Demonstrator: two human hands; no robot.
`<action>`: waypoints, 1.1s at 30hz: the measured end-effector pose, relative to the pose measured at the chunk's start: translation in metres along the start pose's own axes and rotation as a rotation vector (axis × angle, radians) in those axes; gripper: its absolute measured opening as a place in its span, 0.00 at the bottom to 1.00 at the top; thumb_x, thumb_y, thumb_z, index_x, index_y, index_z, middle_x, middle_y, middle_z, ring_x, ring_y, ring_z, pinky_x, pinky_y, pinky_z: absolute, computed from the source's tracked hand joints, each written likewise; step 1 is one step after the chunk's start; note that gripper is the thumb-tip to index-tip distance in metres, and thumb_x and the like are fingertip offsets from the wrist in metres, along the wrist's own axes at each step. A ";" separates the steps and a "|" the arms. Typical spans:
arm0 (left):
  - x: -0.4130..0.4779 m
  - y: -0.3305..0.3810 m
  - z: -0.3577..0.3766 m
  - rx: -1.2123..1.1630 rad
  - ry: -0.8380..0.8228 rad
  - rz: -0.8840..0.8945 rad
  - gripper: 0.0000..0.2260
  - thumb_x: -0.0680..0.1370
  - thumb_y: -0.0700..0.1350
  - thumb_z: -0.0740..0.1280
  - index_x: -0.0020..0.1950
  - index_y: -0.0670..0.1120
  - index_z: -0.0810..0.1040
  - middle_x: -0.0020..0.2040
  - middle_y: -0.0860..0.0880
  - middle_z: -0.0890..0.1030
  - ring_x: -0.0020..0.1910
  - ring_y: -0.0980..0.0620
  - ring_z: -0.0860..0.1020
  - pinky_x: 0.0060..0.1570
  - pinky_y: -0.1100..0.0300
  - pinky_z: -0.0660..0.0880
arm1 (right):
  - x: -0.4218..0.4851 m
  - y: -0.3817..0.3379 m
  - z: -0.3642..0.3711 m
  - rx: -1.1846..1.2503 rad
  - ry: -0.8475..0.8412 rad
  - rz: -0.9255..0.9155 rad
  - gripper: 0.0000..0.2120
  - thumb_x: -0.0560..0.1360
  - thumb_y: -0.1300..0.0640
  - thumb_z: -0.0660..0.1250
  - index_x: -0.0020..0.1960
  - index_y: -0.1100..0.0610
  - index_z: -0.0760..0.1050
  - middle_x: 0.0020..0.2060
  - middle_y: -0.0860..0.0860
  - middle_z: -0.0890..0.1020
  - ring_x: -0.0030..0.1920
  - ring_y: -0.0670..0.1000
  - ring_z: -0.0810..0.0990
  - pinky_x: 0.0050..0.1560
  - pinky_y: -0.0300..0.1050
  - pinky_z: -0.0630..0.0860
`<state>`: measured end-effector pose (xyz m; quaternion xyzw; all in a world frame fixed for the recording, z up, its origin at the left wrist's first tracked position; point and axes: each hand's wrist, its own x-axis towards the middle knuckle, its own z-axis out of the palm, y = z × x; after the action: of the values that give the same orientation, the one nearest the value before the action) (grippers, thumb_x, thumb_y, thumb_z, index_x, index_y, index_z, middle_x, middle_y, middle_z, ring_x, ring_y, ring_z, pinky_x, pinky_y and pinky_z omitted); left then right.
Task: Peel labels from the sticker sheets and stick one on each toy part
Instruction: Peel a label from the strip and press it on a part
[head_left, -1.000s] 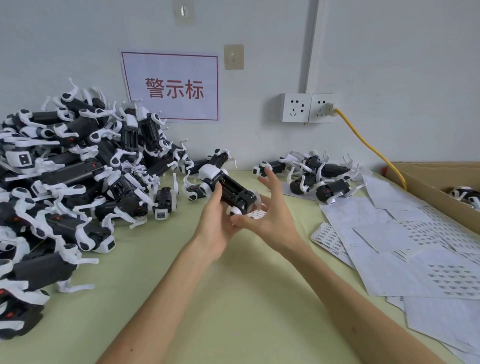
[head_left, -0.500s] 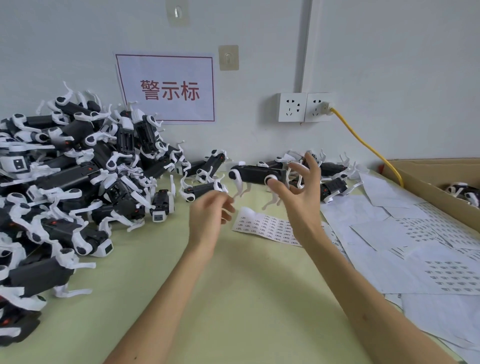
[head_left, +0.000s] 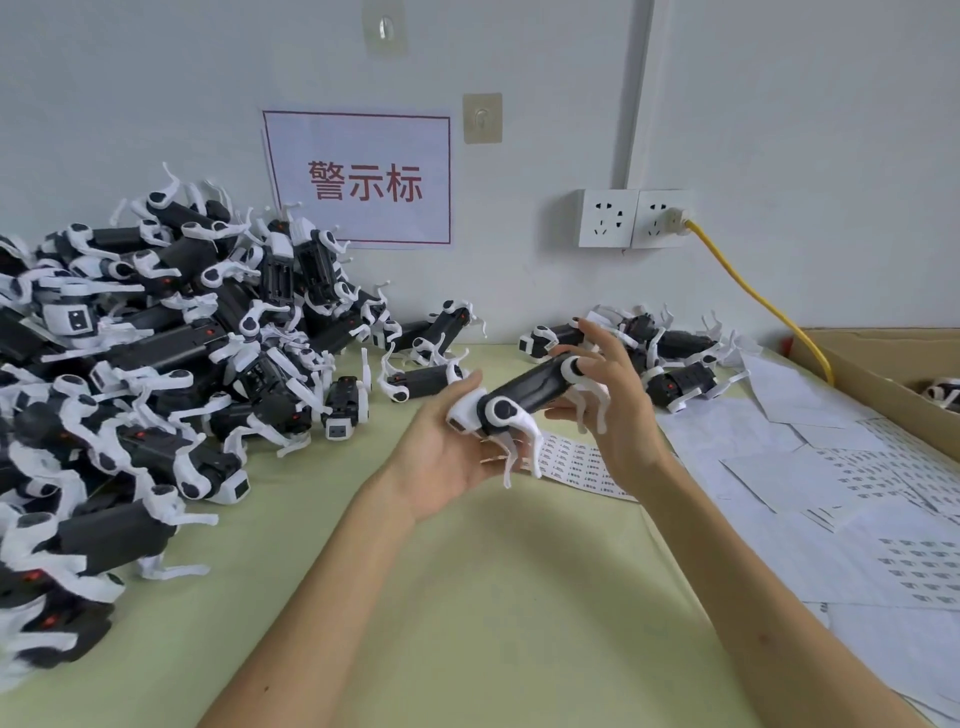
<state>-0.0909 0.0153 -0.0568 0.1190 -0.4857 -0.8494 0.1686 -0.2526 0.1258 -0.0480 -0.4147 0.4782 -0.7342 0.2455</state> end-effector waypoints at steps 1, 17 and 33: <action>0.000 -0.001 0.001 0.012 -0.039 -0.013 0.18 0.80 0.55 0.65 0.53 0.42 0.84 0.45 0.42 0.82 0.42 0.46 0.81 0.46 0.54 0.79 | 0.000 0.000 -0.001 -0.021 0.003 -0.006 0.31 0.71 0.52 0.64 0.75 0.50 0.67 0.63 0.56 0.78 0.43 0.46 0.83 0.39 0.38 0.78; 0.011 -0.014 0.003 -0.033 0.198 0.235 0.12 0.84 0.46 0.62 0.62 0.40 0.78 0.53 0.42 0.85 0.52 0.47 0.83 0.71 0.45 0.70 | -0.002 0.003 0.006 -0.107 0.095 -0.090 0.22 0.79 0.72 0.64 0.70 0.56 0.69 0.35 0.48 0.79 0.33 0.50 0.75 0.40 0.43 0.74; 0.008 -0.019 0.010 0.186 0.146 0.227 0.16 0.84 0.42 0.62 0.72 0.40 0.73 0.65 0.37 0.81 0.61 0.43 0.81 0.63 0.50 0.74 | -0.005 0.002 0.011 -0.223 0.068 -0.174 0.23 0.79 0.69 0.67 0.71 0.54 0.68 0.39 0.50 0.81 0.35 0.51 0.78 0.45 0.40 0.77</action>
<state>-0.1052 0.0291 -0.0687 0.1399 -0.5589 -0.7656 0.2864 -0.2407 0.1234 -0.0496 -0.4544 0.5271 -0.7085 0.1170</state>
